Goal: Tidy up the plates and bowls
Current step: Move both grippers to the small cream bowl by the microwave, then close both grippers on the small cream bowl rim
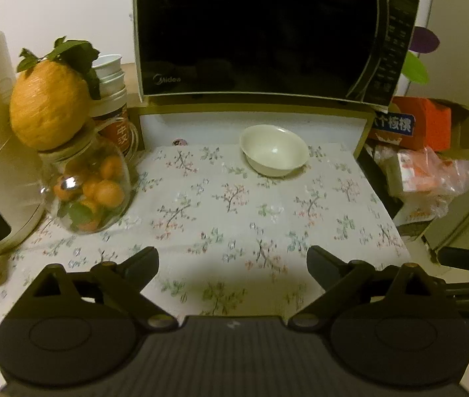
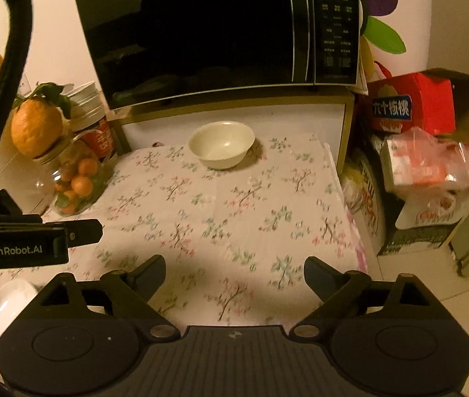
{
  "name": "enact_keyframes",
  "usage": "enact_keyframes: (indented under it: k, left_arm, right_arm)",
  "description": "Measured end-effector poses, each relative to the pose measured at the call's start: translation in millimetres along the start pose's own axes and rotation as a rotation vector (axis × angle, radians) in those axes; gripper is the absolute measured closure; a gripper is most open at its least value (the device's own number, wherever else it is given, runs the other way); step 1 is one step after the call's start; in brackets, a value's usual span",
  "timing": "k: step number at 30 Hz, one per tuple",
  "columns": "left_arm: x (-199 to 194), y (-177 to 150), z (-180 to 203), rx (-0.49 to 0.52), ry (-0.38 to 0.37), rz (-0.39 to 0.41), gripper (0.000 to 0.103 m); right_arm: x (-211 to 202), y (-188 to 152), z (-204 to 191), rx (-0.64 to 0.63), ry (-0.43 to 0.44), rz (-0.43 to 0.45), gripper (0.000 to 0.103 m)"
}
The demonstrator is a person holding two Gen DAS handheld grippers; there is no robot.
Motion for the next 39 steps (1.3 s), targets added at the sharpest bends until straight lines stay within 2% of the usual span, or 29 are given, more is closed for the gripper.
enact_keyframes:
  k: [5,10,15,18,20,22,24,26,29,32,35,38,39]
  left_arm:
    - [18.7,21.9,4.5,-0.006,0.010,0.003,0.005]
    - [45.0,43.0,9.4,-0.047,0.006,-0.031,0.004]
    - [83.4,58.0,9.6,-0.102,0.010,-0.065,0.005]
    - [106.7,67.3,6.0,-0.158,-0.006,-0.094,0.008]
    - [118.1,78.2,1.4,-0.231,-0.032,-0.082,0.010]
    - [127.5,84.7,-1.1,-0.267,-0.025,-0.075,0.013]
    - [135.9,88.6,5.0,-0.240,-0.030,-0.066,0.015]
    - [144.6,91.9,11.3,-0.202,-0.017,-0.053,0.018]
    - [158.4,92.6,17.6,-0.195,-0.031,-0.043,0.027]
    - [178.2,90.0,15.5,-0.215,-0.009,-0.063,0.035]
    - [192.5,88.3,15.4,-0.225,-0.016,-0.074,0.050]
    - [201.8,83.8,16.5,-0.212,-0.038,-0.087,0.075]
    - [203.6,81.8,14.8,-0.216,-0.036,-0.098,0.088]
  right_arm:
    - [15.2,21.8,4.6,0.005,0.021,0.005,0.008]
    - [34.3,42.7,12.1,0.014,0.073,-0.024,0.007]
    - [69.9,59.9,32.0,0.108,0.089,-0.080,0.007]
    - [88.9,64.6,41.2,0.179,0.118,-0.097,0.011]
    - [102.1,68.9,46.2,0.220,0.138,-0.105,0.013]
    - [116.7,71.9,51.6,0.270,0.154,-0.122,0.018]
    - [130.2,75.7,55.4,0.322,0.172,-0.138,0.025]
    - [144.1,81.4,56.0,0.364,0.193,-0.146,0.027]
    - [163.5,90.1,50.5,0.392,0.212,-0.149,0.035]
    - [182.9,92.1,44.2,0.397,0.209,-0.160,0.047]
    - [200.0,94.1,43.1,0.434,0.222,-0.158,0.058]
    - [210.2,95.3,42.7,0.435,0.218,-0.153,0.074]
    - [212.6,93.9,41.7,0.425,0.207,-0.158,0.085]
Point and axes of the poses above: each gripper's, at about its wrist camera, not at the fingertips, and x roughly the way its jaws point, z to its right, y to its top, the point moved 10 cm from there along x, roughly the way its jaws point, and after that the axes turned 10 degrees about -x, right-handed, at the moved point
